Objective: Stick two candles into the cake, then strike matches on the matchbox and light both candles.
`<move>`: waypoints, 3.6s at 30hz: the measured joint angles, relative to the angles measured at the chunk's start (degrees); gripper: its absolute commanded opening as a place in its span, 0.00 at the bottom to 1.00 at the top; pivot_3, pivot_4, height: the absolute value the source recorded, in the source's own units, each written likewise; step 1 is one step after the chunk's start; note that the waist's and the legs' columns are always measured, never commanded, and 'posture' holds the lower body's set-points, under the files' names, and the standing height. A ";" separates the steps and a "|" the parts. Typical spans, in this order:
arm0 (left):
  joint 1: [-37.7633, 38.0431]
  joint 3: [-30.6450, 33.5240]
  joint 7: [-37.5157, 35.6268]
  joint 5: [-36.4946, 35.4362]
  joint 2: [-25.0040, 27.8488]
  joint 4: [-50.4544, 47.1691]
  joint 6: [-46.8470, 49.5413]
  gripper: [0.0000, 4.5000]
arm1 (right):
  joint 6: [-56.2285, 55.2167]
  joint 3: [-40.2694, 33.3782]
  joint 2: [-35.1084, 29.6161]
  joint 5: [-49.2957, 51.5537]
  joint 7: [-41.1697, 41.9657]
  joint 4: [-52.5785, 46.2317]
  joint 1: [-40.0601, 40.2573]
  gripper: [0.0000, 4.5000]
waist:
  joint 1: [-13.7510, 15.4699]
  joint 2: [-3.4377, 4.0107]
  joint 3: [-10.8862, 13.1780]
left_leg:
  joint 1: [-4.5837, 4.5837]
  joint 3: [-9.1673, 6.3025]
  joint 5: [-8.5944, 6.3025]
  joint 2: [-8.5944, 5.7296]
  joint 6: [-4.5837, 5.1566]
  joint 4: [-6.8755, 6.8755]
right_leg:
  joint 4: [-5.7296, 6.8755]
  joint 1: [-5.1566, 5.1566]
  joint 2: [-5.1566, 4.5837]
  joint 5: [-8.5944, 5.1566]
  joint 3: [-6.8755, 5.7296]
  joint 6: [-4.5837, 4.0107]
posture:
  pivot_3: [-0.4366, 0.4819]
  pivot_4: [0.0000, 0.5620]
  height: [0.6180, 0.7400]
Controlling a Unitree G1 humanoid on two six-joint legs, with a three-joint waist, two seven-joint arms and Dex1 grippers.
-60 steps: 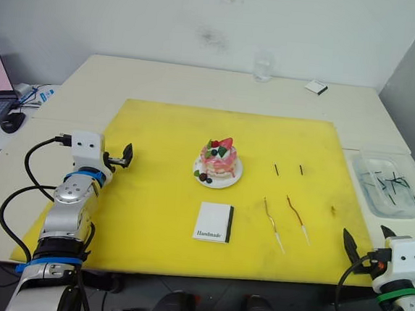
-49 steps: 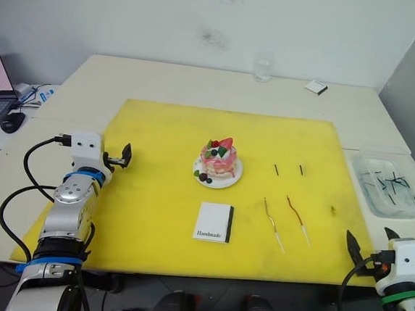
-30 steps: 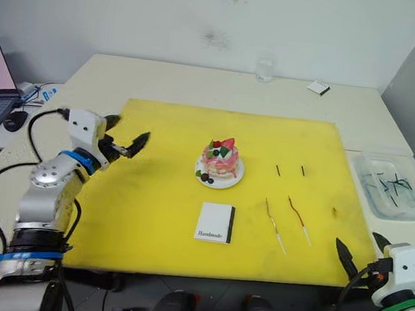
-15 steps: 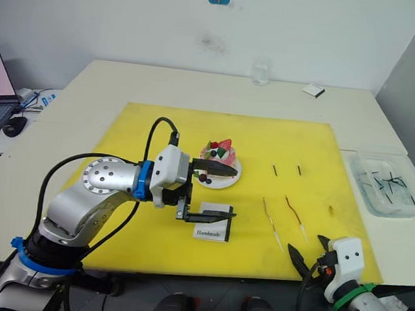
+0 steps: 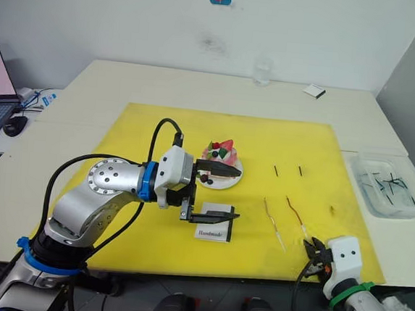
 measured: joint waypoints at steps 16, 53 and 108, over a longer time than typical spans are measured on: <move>0.19 8.86 16.95 -12.08 -16.76 6.06 15.18 0.65 | -1.69 -0.08 1.57 2.69 -1.45 -4.25 -24.21 0.00 | -0.04 -0.04 0.11 | -0.12 -0.01 0.00 -0.11 0.01 -0.03 | -0.04 -0.03 0.12 -0.02 -0.04 0.07 | 0.48 0.27 1.00; -8.67 20.20 36.14 -29.31 -35.93 16.14 29.24 0.00 | 1.18 9.92 3.02 1.77 -2.75 -4.63 -34.12 0.00 | -0.04 -0.09 0.14 | -0.38 0.00 -0.04 -0.18 0.00 -0.08 | -0.09 -0.16 0.18 0.00 -0.10 0.48 | 0.48 0.27 1.00; -10.08 18.06 16.41 -3.99 -9.52 32.75 7.43 0.00 | 17.12 23.46 5.36 -1.53 2.40 8.77 -57.43 0.99 | -0.05 -0.19 0.25 | -0.95 0.16 -0.03 -0.05 -0.01 -0.15 | 0.17 -0.87 0.26 -0.10 -0.16 0.34 | 0.48 0.27 1.00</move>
